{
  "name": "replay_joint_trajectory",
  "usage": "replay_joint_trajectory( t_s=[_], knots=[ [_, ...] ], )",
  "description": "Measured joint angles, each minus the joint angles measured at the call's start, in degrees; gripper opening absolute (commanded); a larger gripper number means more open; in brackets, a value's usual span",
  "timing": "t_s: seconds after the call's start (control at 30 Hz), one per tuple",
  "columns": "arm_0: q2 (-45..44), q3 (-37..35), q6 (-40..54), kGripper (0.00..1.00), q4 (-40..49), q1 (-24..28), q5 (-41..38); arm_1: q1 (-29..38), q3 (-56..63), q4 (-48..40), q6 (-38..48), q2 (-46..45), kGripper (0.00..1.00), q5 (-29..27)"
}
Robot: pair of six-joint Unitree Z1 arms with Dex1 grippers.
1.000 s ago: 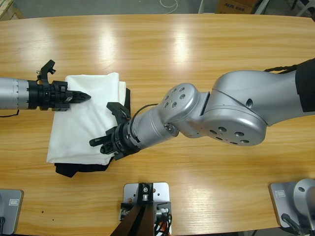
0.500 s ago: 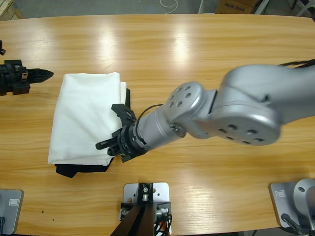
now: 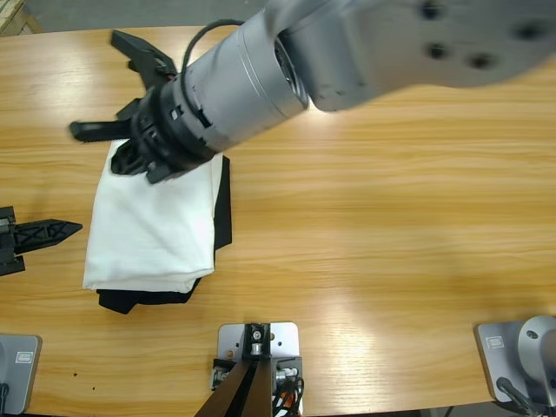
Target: Fold clothes
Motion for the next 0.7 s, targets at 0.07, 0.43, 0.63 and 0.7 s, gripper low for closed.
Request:
replay_joint_trajectory(
  t_s=[0.07, 0.43, 0.63, 0.7],
  knots=[
    [0.14, 0.21, 0.0, 0.0, 0.13, -0.13, 0.36, -1.33, -1.53, 0.08, -0.38, 2.93, 0.0, 1.72],
    [10.85, 0.26, -0.59, 0.0, -6.71, -4.31, 0.58, -2.69, -3.54, 0.01, -0.82, 13.83, 0.0, 4.92],
    [16.07, 0.67, -1.47, 0.0, -7.9, -6.33, 0.92, -5.45, -3.94, -0.06, -1.53, 14.72, 0.0, 5.89],
    [17.51, 0.67, -1.79, 0.0, -8.01, -6.49, 1.17, -6.52, -4.28, -0.06, -1.58, 14.72, 0.0, 6.16]
  ],
)
